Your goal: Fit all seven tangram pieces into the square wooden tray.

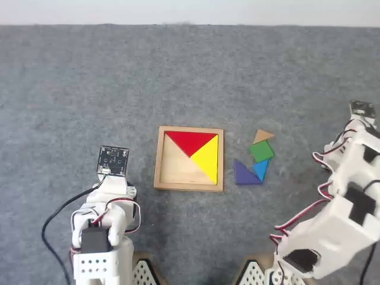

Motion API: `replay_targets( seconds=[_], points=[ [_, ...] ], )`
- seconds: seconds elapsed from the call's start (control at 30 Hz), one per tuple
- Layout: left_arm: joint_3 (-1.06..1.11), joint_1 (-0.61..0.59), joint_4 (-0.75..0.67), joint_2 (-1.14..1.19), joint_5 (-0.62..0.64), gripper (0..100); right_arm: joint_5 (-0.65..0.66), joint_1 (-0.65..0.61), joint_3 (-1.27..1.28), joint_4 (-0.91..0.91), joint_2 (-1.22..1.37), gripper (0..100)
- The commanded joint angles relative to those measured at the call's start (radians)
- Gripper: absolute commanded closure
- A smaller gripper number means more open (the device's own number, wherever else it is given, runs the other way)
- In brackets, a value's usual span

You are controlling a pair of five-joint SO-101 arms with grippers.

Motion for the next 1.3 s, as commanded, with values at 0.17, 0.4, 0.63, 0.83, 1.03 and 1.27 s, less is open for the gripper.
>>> replay_targets(
  seconds=[0.17, 0.4, 0.63, 0.83, 1.03, 1.27],
  points=[
    [-0.01, 0.006, 0.003, -0.017, -0.002, 98, 0.0, 0.108, -0.06, -0.077, 0.074, 78.6],
    [-0.01, 0.006, 0.003, -0.017, -0.002, 98, 0.0, 0.059, -0.06, 0.059, -0.116, 78.6],
    [-0.01, 0.006, 0.003, -0.017, -0.002, 98, -0.052, -0.031, -0.074, 0.084, -0.231, 78.6],
    [-0.01, 0.006, 0.003, -0.017, -0.002, 98, -0.051, -0.044, -0.114, 0.022, -0.104, 78.6],
    [-0.01, 0.006, 0.003, -0.017, -0.002, 98, -0.035, 0.001, -0.256, 0.025, 0.12, 78.6],
    [-0.01, 0.006, 0.003, -0.017, -0.002, 98, 0.008, 0.09, -0.359, 0.022, 0.283, 78.6]
  ],
)
